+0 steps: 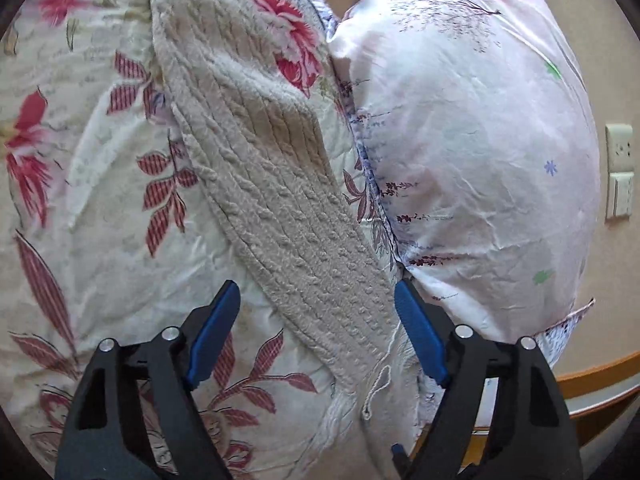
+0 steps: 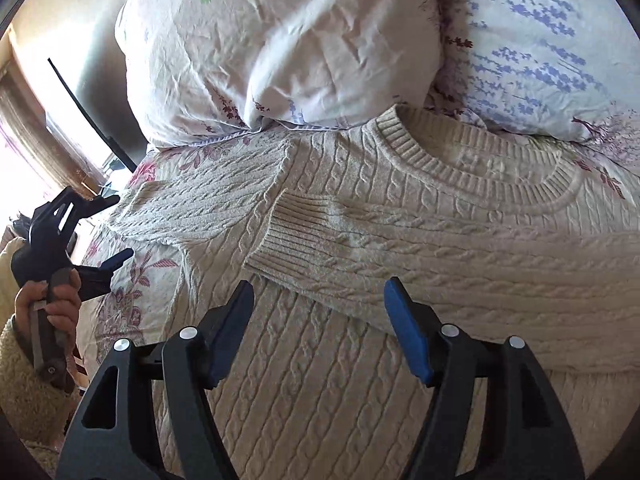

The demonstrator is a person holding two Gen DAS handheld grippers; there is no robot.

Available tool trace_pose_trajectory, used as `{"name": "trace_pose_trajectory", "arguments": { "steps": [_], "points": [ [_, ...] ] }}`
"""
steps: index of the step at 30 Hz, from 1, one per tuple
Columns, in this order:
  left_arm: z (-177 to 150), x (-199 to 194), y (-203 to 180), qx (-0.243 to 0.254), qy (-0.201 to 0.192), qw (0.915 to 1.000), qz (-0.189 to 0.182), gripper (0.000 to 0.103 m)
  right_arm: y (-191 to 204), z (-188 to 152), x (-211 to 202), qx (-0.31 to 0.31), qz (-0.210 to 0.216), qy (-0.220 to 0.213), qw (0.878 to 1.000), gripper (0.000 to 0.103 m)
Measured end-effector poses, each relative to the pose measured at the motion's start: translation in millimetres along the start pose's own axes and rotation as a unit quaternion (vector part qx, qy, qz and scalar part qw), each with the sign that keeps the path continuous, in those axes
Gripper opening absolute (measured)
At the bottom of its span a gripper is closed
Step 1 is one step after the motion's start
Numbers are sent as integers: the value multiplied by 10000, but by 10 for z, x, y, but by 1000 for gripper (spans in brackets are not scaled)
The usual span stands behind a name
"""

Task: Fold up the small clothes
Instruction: 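Move the left gripper to the cuff of the other sleeve, then grasp the sleeve cuff with the left gripper, fold it across the body, release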

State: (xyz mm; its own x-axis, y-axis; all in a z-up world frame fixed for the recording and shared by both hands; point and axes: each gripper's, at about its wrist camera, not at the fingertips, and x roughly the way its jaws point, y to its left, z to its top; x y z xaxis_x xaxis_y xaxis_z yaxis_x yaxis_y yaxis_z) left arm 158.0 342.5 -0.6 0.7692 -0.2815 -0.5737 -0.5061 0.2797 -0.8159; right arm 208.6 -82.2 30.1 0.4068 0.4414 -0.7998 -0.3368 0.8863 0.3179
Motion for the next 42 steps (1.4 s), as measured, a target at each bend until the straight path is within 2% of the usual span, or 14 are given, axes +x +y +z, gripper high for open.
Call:
{"name": "trace_pose_trajectory", "arguments": {
  "steps": [5, 7, 11, 13, 14, 17, 20, 23, 28, 34, 39, 42],
  "points": [
    [32, 101, 28, -366, -159, 9992, -36, 61, -166, -109, -87, 218, -128, 13, 9997, 70],
    [46, 136, 46, -493, -228, 9985, -23, 51, -232, -159, -139, 295, -165, 0, 9994, 70],
    [81, 149, 152, -887, -395, 9953, 19, 23, -322, -241, -206, 408, -213, -8, 9989, 70],
    [104, 139, 170, -869, -459, 9951, 106, 14, -357, -279, -236, 428, -232, -8, 9988, 70],
    [104, 140, 160, -802, -483, 9955, 142, 9, -373, -297, -250, 429, -248, -6, 9988, 70],
    [96, 107, 53, -454, -604, 9970, 151, 8, -429, -344, -292, 457, -274, -14, 9986, 70],
    [50, 35, -192, 185, -771, 9968, 96, 7, -496, -385, -339, 516, -289, -28, 9982, 70],
    [-56, 2, -521, 913, -804, 9925, -97, 6, -568, -424, -381, 589, -282, -48, 9979, 70],
    [-459, 6, -1098, 2163, -683, 9728, -477, 6, -666, -466, -439, 684, -261, -85, 9973, 70],
    [-1152, 159, -1573, 3438, -327, 9362, -651, 6, -745, -508, -520, 768, -280, -169, 9965, 70],
    [-1652, 396, -1650, 4004, 160, 9145, -563, 6, -839, -563, -573, 915, -343, -213, 9950, 70],
    [-1873, 547, -1592, 4166, 411, 9074, -383, 6, -889, -588, -599, 1003, -377, -220, 9940, 70]
  ]
}}
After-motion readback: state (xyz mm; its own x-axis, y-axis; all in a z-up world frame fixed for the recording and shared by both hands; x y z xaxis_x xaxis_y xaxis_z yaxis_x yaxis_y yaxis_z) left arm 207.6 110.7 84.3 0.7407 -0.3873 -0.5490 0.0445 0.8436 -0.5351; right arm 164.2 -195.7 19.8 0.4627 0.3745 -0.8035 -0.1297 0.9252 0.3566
